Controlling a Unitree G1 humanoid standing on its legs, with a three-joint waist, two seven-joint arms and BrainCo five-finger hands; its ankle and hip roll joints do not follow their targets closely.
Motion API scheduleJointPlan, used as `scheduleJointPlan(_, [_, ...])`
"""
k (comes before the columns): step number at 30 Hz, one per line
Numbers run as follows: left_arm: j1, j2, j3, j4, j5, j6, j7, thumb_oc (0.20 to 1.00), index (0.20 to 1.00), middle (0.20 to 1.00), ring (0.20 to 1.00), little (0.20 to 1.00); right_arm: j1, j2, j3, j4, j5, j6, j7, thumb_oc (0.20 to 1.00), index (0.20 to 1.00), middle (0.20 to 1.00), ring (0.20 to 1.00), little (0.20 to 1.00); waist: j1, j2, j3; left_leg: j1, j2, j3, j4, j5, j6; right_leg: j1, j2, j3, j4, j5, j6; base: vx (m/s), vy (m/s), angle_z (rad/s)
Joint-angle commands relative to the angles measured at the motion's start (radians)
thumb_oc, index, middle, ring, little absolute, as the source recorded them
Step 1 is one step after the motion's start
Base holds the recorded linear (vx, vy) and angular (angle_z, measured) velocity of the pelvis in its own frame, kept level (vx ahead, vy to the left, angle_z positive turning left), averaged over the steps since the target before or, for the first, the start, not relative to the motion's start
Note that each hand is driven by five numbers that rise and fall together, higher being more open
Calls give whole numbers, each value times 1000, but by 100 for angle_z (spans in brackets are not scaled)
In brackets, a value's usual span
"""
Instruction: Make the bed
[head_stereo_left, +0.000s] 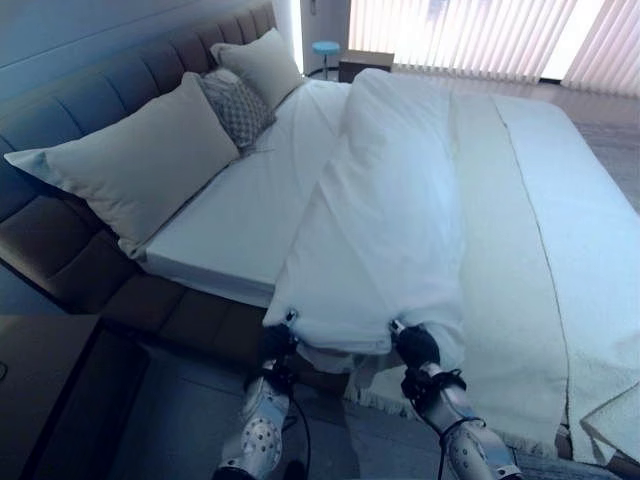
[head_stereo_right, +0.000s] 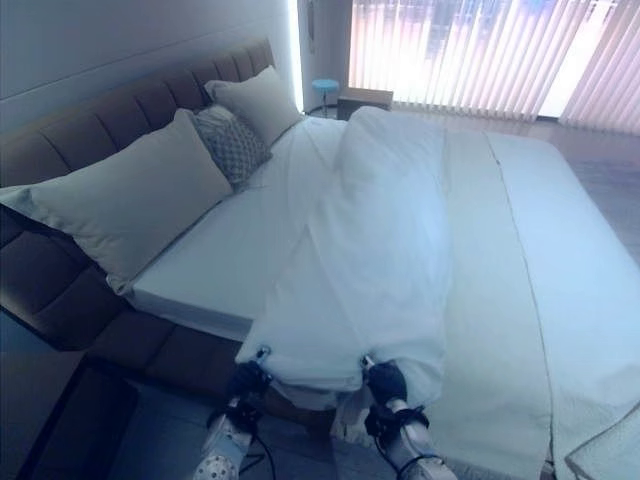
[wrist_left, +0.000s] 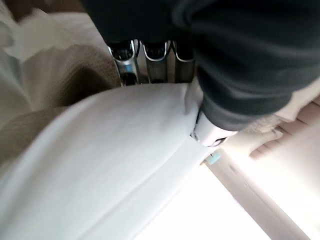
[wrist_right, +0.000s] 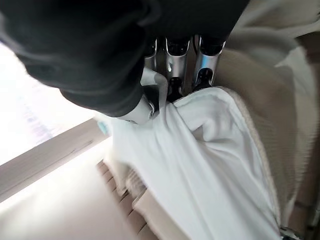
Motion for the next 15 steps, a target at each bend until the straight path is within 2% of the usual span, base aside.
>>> scheduleJointPlan(1, [-21,136,169,-103,55,-176,9,200,200,200,200,200,-5,-80,-164,-111,-42,-162,-4,200,200,200,200,200,-7,-27,-77,-9,0,37,-7,-46,-20,9,-48,63,-55,57,112,78,95,-15])
scheduleJointPlan(2, [-31,176,201,-177,145,-203,14,200,200,200,200,200,-2,-88,-194,-182,-53,-185,22,200,200,200,200,200,-9,-30,-88,9,-2,46,-31,-47,-15,11,-51,68,-54,58,118,73,77,-9])
scheduleJointPlan(5, [-19,220,267,-260,268,-240,26,200,200,200,200,200,30,-82,-250,-262,-65,-208,43,200,200,200,200,200,-12,-32,-100,27,-6,52,-63,-45,-12,13,-54,72,-54,57,122,82,75,-5])
scheduleJointPlan(9, [16,208,277,-247,283,-245,35,200,200,200,200,200,75,-68,-255,-247,-71,-212,51,200,200,200,200,200,-13,-34,-104,33,-9,58,-74,-47,-10,14,-56,71,-61,61,123,28,21,0])
scheduleJointPlan(13, [58,173,258,-46,225,-212,57,200,200,200,200,200,120,-65,-162,-17,-80,-139,47,200,200,200,200,200,-4,-39,-89,11,-9,62,-75,-34,-11,3,-55,68,-101,90,128,0,0,0])
scheduleJointPlan(14, [58,174,258,-46,225,-212,57,200,200,200,200,200,120,-65,-162,-17,-80,-139,47,200,200,200,200,200,-4,-39,-90,10,-9,62,-75,-34,-11,2,-55,68,-101,90,128,-69,-19,2])
scheduleJointPlan(15, [61,176,237,57,219,-188,51,200,200,200,200,200,113,-54,-111,136,-37,-97,54,200,200,200,200,200,2,-39,-73,-12,-7,65,-75,-23,-14,-19,-54,69,-113,104,130,-130,-24,0])
